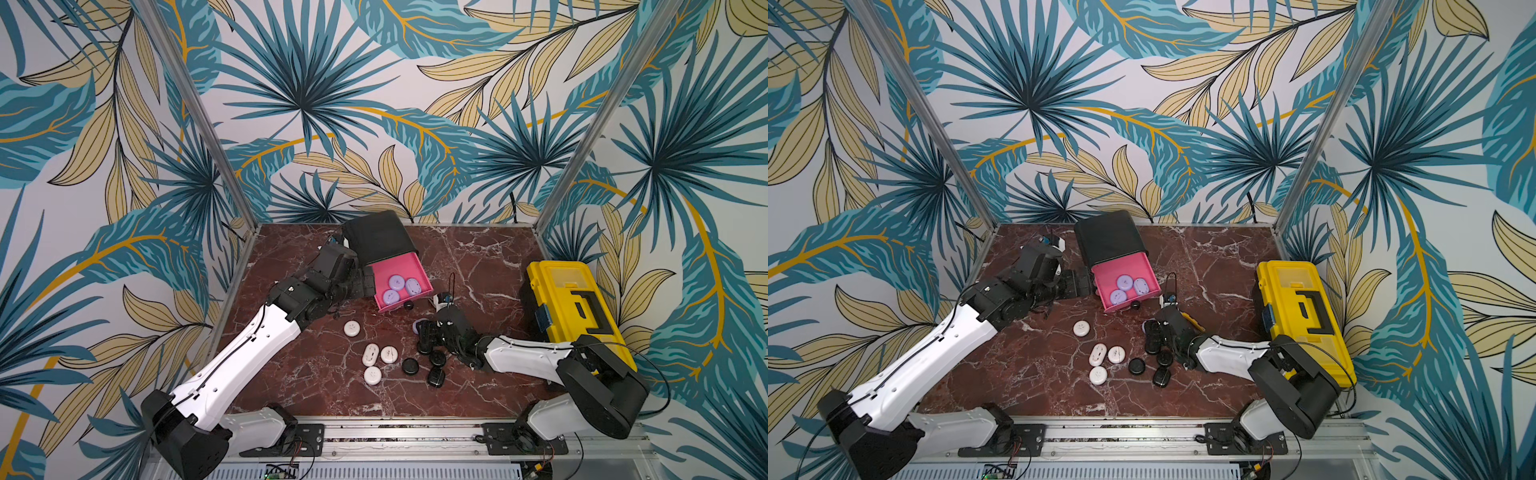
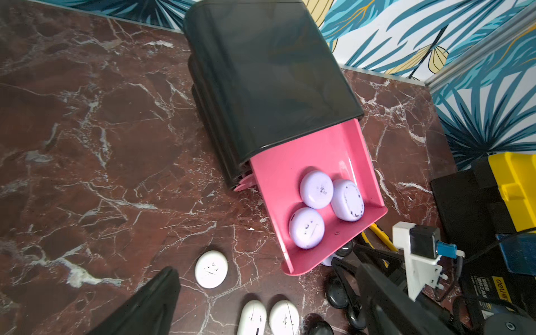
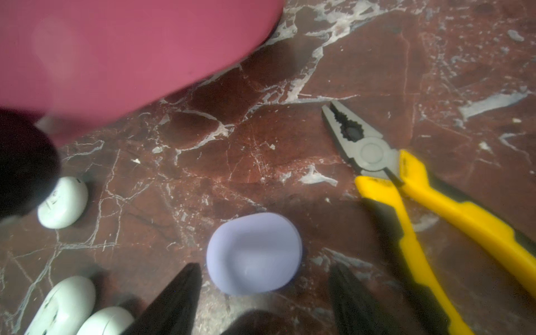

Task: Put the bluetooth earphones in the drawer according to color
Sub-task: Pick up the Bluetooth earphone from the center of the board.

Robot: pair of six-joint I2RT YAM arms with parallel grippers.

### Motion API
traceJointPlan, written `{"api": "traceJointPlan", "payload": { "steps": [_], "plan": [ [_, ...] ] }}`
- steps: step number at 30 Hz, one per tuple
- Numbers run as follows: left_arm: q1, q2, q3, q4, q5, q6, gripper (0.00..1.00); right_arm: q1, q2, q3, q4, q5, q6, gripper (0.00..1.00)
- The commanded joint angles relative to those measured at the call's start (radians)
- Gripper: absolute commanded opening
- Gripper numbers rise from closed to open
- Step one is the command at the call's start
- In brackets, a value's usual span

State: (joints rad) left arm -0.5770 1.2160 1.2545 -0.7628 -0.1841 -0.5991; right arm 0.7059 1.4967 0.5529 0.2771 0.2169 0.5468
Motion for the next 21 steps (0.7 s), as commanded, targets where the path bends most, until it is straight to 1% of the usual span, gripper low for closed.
{"api": "traceJointPlan", "payload": {
  "steps": [1,7,12,13,14,15,18,21],
  "plan": [
    [0.020,-0.038,-0.059,0.047,-0.024,-0.008,1.00,0.027,0.043,-0.022,0.071,0.092,0.026,0.76],
    [0.048,-0.055,-0.099,0.056,0.009,-0.007,1.00,0.069,0.131,-0.001,0.106,0.155,0.042,0.77],
    [0.065,-0.062,-0.105,0.058,0.027,0.004,1.00,0.091,0.184,0.033,0.081,0.221,0.049,0.77],
    [0.070,-0.064,-0.106,0.059,0.030,0.005,1.00,0.092,0.190,0.041,0.072,0.238,0.048,0.77],
    [0.073,-0.065,-0.108,0.059,0.033,0.005,1.00,0.122,0.194,0.046,0.065,0.251,0.050,0.77],
    [0.075,-0.068,-0.111,0.060,0.037,0.007,1.00,0.128,0.197,0.051,0.058,0.262,0.052,0.78],
    [0.084,-0.073,-0.118,0.066,0.045,0.008,1.00,0.135,0.207,0.065,0.040,0.283,0.057,0.78],
    [0.089,-0.076,-0.121,0.066,0.053,0.010,1.00,0.134,0.211,0.070,0.032,0.291,0.063,0.75]
  ]
}}
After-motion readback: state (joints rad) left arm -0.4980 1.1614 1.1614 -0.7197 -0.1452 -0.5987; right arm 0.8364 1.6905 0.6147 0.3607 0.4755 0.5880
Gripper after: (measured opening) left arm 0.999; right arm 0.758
